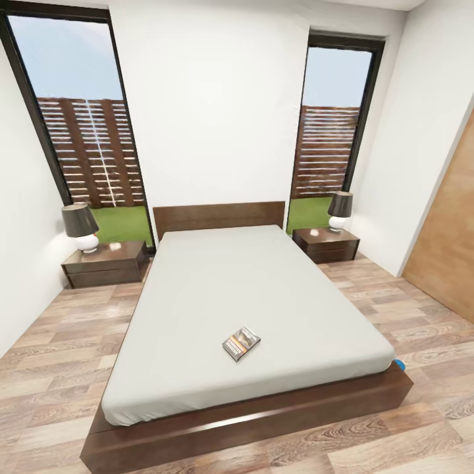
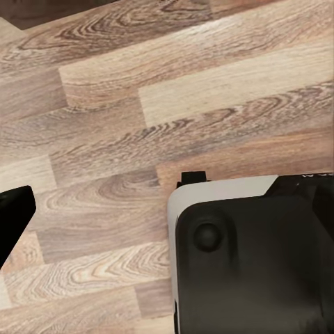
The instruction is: In the bedroom, move the book from the bed onto either nightstand, and place the two sandals side by side next to the bed.
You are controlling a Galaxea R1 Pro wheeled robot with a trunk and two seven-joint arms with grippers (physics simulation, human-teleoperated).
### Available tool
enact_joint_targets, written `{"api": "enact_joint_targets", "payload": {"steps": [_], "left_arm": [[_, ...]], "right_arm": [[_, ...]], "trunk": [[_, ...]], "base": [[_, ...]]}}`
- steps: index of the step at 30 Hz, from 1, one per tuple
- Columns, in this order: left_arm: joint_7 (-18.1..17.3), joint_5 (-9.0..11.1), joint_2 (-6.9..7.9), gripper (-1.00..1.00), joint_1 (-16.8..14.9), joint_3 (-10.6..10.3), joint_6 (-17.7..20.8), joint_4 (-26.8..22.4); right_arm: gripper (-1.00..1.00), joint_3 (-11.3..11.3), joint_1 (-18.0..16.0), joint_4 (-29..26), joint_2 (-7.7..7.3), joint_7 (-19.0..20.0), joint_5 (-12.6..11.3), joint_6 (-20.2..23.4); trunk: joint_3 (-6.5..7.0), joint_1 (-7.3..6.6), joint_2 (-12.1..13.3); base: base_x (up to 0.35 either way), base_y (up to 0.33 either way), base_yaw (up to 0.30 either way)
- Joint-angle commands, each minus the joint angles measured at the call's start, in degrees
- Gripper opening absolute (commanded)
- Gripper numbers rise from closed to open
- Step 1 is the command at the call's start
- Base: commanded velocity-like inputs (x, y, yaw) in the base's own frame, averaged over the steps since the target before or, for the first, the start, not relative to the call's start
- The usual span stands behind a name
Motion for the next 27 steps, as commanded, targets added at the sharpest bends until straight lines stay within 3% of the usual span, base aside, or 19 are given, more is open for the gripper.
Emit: {"api": "enact_joint_targets", "payload": {"steps": [1, 27], "left_arm": [[0.2, 0.4, 0.03, 1.00, 0.0, -0.5, -0.1, 0.0], [0.2, 0.2, 0.07, 1.00, 0.0, -0.6, -0.2, 0.0]], "right_arm": [[1.00, -0.5, 0.0, -0.1, 0.06, 0.5, 0.6, 0.3], [1.00, -0.5, 0.0, -0.1, 0.06, 0.5, 0.6, 0.3]], "trunk": [[-0.13, 0.05, -0.1], [-0.13, 0.05, -0.1]], "base": [[0.167, 0.000, 0.000], [0.303, -0.004, 0.000]]}}
